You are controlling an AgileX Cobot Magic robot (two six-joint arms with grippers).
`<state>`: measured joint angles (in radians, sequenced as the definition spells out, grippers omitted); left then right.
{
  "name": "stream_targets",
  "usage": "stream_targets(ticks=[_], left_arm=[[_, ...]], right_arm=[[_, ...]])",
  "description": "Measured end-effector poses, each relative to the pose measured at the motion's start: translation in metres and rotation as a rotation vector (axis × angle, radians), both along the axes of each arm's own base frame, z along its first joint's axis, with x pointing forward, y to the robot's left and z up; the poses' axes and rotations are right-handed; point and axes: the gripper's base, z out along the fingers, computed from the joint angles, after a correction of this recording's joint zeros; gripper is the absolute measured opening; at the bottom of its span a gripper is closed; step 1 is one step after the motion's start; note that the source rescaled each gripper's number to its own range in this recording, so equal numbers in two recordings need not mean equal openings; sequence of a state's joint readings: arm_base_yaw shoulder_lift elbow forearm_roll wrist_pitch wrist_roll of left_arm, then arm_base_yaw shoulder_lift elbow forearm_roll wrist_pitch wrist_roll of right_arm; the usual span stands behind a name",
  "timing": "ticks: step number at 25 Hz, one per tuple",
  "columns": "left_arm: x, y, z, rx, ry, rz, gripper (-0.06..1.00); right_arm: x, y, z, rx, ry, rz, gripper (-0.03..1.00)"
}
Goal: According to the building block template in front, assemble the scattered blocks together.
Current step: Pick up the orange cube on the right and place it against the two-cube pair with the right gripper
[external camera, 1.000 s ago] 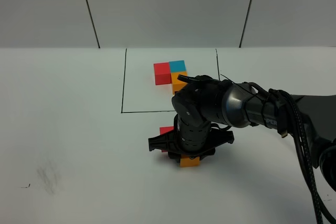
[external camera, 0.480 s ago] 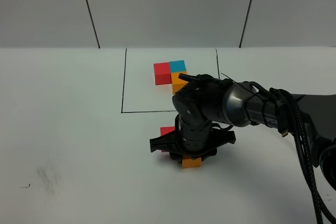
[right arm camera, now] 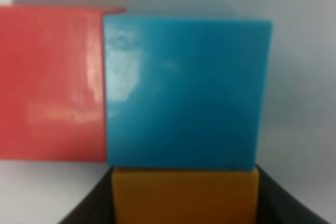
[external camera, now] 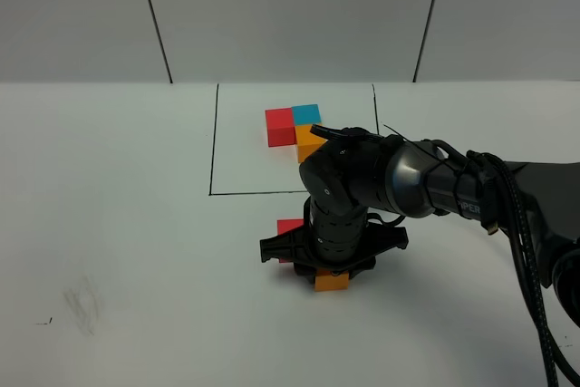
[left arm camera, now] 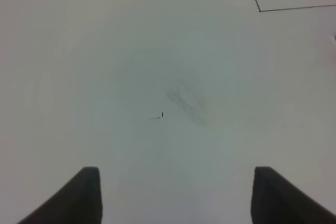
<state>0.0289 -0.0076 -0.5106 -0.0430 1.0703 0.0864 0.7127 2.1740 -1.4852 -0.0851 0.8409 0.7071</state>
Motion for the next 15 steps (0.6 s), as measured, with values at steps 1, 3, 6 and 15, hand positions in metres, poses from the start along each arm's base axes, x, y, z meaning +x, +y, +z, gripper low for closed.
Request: stream_targets(ticks=[1,3,6,15], left_arm=[[0.0000,0.0000,0.0000,0.000,0.000,0.000,0.54],[0.0000,0.0000,0.0000,0.000,0.000,0.000,0.54],[0.0000,0.0000,0.0000,0.000,0.000,0.000,0.54],[0.0000,0.0000,0.0000,0.000,0.000,0.000,0.54]], right_arm=[[0.0004,0.0004,0.0001,0.004,-0.004,0.000,0.00],[0.0006,0.0007,0.0001,0.008,-0.006,-0.001,0.00],[0.0011,0.0016,0.0002,0.018,-0.013,-0.002,0.00],[0.0046,0.0054,0.0009,0.066,-0.048,-0.007,0.00]])
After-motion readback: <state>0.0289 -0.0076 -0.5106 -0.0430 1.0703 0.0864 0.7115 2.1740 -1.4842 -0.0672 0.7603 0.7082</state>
